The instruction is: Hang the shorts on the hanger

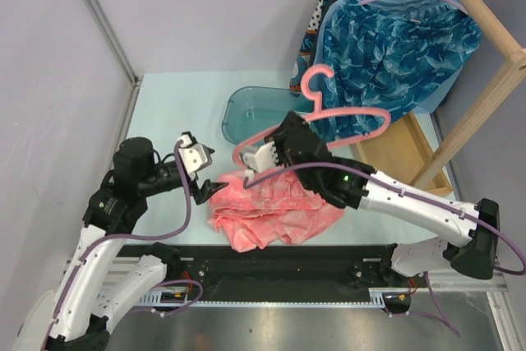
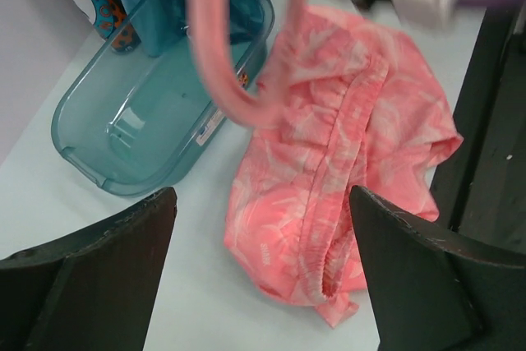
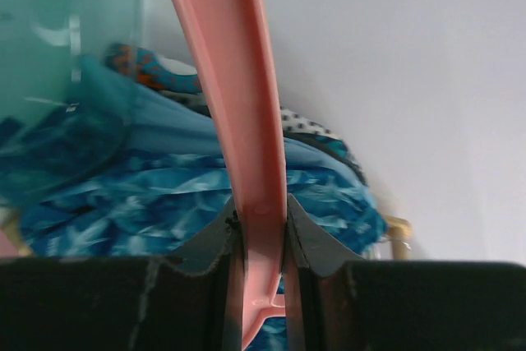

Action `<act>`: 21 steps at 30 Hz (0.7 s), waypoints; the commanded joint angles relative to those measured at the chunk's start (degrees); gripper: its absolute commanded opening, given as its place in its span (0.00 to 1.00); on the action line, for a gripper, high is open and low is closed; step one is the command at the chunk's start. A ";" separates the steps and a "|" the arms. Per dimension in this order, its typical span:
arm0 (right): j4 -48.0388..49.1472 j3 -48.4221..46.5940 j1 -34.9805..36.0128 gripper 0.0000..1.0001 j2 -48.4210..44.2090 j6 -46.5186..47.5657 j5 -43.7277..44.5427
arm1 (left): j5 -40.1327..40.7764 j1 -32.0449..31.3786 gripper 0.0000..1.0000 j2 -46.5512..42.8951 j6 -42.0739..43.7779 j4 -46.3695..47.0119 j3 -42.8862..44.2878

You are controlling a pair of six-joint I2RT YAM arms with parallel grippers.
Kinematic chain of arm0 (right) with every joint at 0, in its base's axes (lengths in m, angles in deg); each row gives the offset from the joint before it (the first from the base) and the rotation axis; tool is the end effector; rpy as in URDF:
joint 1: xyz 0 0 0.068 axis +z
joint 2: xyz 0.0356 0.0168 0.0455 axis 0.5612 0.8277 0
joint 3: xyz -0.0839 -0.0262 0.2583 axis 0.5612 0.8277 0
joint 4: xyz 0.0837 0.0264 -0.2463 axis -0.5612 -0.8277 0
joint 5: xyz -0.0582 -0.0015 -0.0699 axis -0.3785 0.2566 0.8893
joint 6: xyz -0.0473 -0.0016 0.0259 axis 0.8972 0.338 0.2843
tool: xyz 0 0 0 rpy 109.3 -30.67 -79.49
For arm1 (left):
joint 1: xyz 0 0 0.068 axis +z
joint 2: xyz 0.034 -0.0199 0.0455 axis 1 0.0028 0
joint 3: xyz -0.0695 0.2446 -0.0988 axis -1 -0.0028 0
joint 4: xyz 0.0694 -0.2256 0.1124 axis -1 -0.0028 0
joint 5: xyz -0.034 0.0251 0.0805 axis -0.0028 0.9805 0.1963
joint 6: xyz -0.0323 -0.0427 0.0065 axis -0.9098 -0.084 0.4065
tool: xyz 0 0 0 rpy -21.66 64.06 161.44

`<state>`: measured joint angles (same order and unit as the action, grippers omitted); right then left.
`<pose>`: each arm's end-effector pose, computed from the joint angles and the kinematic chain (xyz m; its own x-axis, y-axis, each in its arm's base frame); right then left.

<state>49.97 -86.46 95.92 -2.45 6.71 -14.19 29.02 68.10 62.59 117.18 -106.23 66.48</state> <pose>0.1613 0.2550 0.3944 0.4141 -0.9061 0.0864 -0.1392 -0.1568 -0.9778 0.1140 -0.0683 0.3716 0.0699 0.3971 -0.9151 0.8833 0.4017 0.2418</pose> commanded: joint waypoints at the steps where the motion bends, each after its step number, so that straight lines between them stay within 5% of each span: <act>1: -6.67 5.08 3.08 0.00 -4.83 -9.59 7.55 | -4.19 0.90 0.90 2.81 -9.71 3.78 3.72; 10: -4.21 6.94 5.81 0.00 -6.25 -11.26 7.81 | -15.96 2.14 0.86 5.63 -16.66 7.46 -0.23; 21: -0.60 7.20 10.11 0.00 -5.81 -9.25 7.28 | -20.37 1.35 0.80 12.04 -21.06 13.97 -2.26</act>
<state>44.72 -78.94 103.72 -7.39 -3.72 -8.69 12.32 69.89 72.82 99.69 -97.18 65.00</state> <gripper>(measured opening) 0.225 0.827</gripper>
